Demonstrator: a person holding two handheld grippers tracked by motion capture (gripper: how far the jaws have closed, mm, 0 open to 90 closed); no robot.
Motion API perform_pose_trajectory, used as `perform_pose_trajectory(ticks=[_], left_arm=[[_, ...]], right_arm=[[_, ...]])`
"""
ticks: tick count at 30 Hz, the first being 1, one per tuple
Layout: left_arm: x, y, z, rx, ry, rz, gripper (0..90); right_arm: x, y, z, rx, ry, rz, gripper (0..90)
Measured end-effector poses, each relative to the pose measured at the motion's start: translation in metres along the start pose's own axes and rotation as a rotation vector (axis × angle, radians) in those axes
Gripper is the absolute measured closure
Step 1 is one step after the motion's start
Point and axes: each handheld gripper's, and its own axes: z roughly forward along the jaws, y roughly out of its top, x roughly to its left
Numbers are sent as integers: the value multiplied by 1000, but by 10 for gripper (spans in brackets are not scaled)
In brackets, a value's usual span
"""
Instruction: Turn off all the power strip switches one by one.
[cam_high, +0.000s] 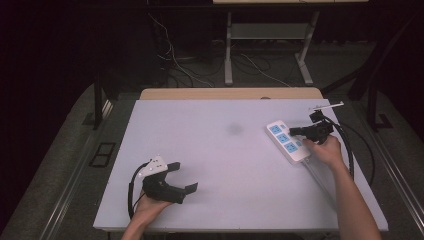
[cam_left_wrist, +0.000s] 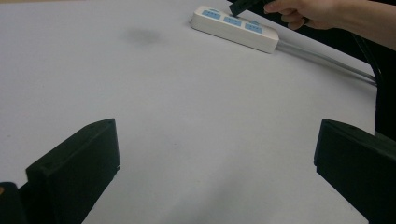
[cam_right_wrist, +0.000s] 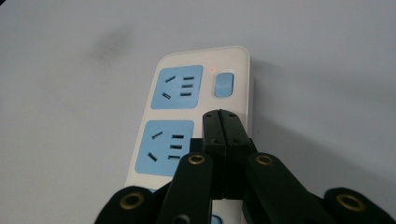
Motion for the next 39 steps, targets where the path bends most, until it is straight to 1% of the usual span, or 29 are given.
perform_pose_trajectory(ticks=[1,4,8,11,14,16,18,19,23,24,27,30,35,39], left_arm=[[0,0,0,0,0,0,0],[0,0,0,-3,0,-1,0],[-1,0,0,-2,-1,-1,0],[-1,0,0,2,-1,1,0],[-1,0,0,1,-1,-1,0],[0,0,0,1,2,-2,0],[0,-1,0,2,2,-4,0],[1,0,0,2,1,-3,0],[1,0,0,1,1,-5,0],[1,0,1,0,0,-6,0],[2,-1,1,0,-5,-16,0],[1,-1,2,2,-7,-16,0],[1,-1,1,2,-8,-15,0],[2,-1,1,2,-5,-15,0]], right_arm=[[0,0,0,-3,-2,-4,900],[4,1,1,4,-31,-30,900],[6,1,1,11,-46,-31,900],[8,0,1,7,-55,-47,900],[6,-1,1,-2,-44,-35,900],[6,-1,1,-3,-44,-36,900],[9,0,1,0,-64,-54,900],[10,0,1,2,-72,-53,900],[11,1,1,5,-74,-32,900],[11,1,0,-11,-64,-30,900],[13,3,-1,1,-92,-54,900],[14,4,-1,7,-92,-47,900],[13,5,-1,13,-78,-45,900],[14,7,-5,6,-59,-42,900]])
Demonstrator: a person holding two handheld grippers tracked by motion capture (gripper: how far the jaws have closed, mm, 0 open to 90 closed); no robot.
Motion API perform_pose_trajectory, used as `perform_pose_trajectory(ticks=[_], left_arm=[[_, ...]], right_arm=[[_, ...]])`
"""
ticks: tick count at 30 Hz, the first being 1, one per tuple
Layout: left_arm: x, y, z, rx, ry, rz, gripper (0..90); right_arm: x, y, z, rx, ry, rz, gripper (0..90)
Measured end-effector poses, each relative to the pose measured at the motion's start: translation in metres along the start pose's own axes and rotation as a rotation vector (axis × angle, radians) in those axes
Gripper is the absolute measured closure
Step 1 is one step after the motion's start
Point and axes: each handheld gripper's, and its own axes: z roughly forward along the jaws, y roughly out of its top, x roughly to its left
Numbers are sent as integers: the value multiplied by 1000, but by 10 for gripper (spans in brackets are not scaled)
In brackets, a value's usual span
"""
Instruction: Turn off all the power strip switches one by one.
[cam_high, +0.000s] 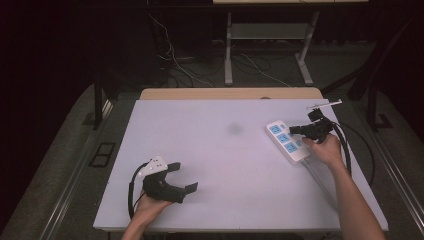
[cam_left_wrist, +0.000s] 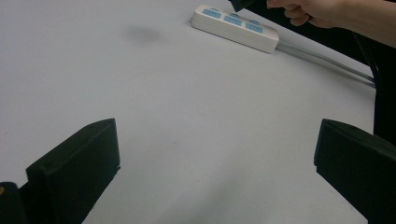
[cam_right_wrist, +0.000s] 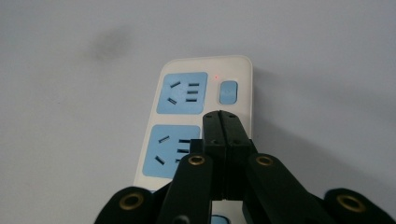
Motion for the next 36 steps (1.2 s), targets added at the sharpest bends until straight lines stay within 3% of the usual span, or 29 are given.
perform_pose_trajectory(ticks=[12,23,36], left_arm=[[0,0,-1,-9,2,-5,0],[2,0,-3,-14,4,-10,0],[2,0,-3,-14,3,-11,0]], right_arm=[[6,26,-11,5,1,-38,900],[10,46,3,34,-7,-68,900],[4,45,26,63,-24,-55,900]])
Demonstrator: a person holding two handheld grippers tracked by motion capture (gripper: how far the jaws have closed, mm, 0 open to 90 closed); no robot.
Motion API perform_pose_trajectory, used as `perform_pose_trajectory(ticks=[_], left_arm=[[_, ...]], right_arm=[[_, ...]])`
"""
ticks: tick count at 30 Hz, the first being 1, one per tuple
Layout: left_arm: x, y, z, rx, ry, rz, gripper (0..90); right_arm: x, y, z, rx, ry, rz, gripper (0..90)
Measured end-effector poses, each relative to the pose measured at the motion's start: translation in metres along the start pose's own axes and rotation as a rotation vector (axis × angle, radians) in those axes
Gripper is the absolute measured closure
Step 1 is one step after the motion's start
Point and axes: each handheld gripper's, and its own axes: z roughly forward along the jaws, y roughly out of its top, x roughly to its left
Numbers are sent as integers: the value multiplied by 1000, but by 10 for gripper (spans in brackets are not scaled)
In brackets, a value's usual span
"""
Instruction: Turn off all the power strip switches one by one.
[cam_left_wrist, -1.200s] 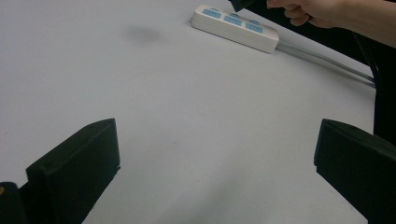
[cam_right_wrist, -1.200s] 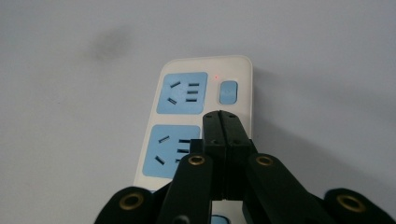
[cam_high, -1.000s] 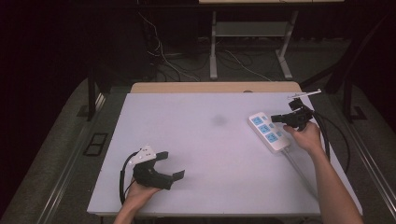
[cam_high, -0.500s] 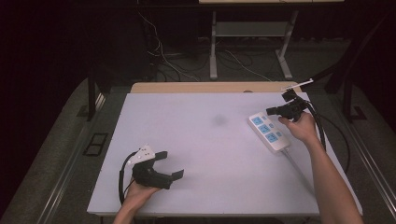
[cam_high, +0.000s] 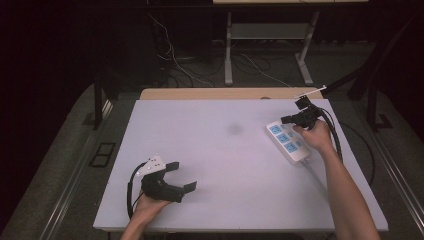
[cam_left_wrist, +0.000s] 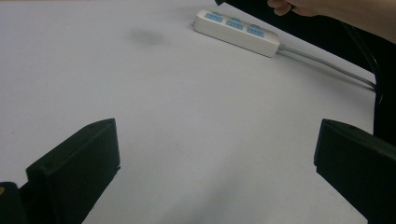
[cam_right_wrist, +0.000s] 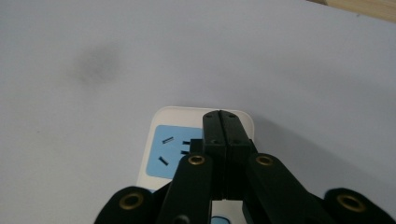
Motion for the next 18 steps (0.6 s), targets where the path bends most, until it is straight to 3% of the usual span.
perform_pose_trajectory(ticks=[11,18], left_arm=[[1,0,0,0,2,1,0],[0,0,0,2,3,3,0]], right_arm=[[-4,-4,11,41,-29,5,900],[-6,-7,11,13,-16,26,900]])
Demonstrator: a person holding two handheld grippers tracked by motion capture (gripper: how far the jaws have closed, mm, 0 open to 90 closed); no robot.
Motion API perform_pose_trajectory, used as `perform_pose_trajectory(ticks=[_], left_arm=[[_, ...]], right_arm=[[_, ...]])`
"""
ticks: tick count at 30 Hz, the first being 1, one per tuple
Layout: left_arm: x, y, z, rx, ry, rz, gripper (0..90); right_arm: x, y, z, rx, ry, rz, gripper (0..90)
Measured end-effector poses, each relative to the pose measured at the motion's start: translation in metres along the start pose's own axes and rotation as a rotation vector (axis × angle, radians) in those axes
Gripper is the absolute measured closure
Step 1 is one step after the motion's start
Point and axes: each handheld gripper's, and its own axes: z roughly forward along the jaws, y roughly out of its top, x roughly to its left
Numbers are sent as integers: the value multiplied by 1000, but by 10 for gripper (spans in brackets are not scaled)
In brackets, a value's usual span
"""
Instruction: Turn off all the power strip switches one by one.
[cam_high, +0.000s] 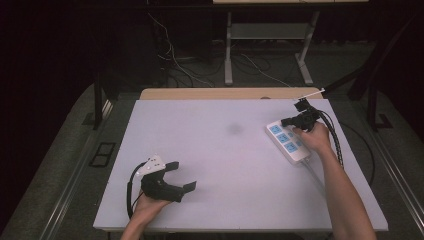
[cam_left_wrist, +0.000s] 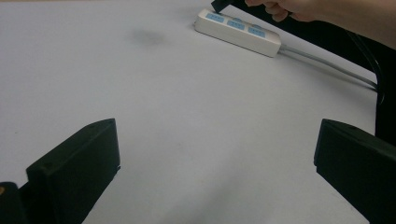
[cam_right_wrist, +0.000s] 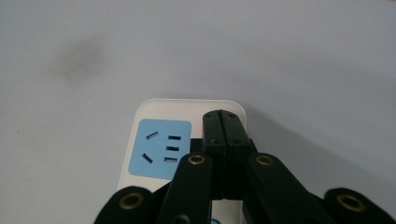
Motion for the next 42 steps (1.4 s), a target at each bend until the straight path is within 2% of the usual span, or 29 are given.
perform_pose_trajectory(ticks=[5,9,17,25,29,33,34,36,42], left_arm=[[0,0,0,0,1,2,0],[0,0,0,1,3,2,0],[0,0,1,4,5,3,0],[0,0,0,1,9,2,0],[1,0,-1,3,11,2,0],[1,0,-1,0,10,2,0],[1,0,-1,1,9,1,0],[1,0,0,1,10,3,0],[0,0,0,4,8,3,0]], right_arm=[[-1,-3,0,-18,5,10,900],[2,-5,0,-35,-15,-14,900],[2,-12,1,-75,-17,-9,900],[2,-13,0,-80,-5,-10,900],[6,-13,1,-80,-33,-35,900],[6,-11,-1,-74,-30,-15,900],[6,-11,-3,-92,-23,-10,900],[6,-13,-4,-87,-32,-24,900],[4,-15,-19,-159,2,10,900]])
